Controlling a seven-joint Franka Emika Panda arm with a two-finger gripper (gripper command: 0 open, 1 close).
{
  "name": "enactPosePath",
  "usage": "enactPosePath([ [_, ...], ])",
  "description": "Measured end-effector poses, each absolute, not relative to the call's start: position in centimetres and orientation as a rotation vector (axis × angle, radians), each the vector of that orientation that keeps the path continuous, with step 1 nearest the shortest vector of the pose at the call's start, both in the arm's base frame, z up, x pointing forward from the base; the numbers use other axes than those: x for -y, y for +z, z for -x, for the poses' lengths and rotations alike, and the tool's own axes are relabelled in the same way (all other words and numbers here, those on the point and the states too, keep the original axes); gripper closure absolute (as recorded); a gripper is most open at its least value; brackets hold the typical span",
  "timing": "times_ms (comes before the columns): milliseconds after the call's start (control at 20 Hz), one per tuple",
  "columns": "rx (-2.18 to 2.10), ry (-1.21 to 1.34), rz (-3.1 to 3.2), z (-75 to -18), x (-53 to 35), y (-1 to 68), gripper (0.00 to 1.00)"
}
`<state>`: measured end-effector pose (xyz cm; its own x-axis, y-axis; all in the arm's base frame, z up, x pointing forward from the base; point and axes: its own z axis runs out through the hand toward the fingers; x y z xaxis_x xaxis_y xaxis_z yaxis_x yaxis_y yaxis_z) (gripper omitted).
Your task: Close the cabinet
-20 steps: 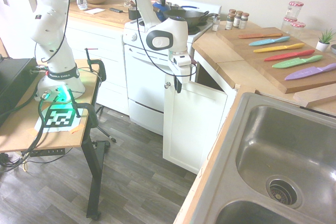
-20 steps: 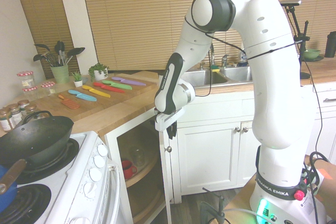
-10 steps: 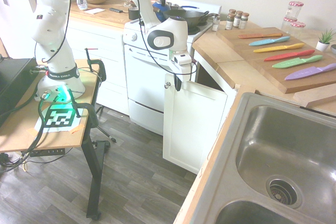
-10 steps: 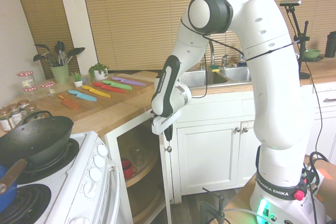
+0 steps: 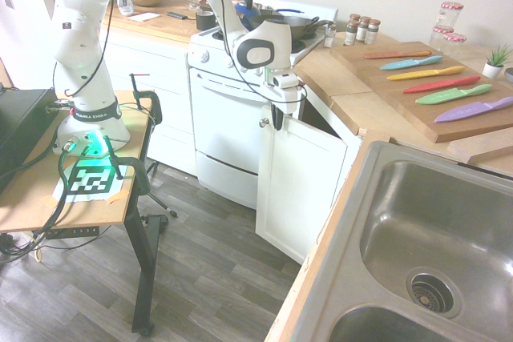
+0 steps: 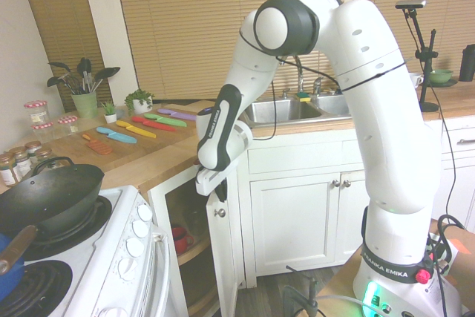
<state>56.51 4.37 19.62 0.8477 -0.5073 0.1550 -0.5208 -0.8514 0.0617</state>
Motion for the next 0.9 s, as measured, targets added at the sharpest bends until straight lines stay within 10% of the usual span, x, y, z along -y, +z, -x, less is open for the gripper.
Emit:
enactPosePath([
  [900,0.911,0.298,-2.892,-57.1,-3.4,22.7,1.00],
])
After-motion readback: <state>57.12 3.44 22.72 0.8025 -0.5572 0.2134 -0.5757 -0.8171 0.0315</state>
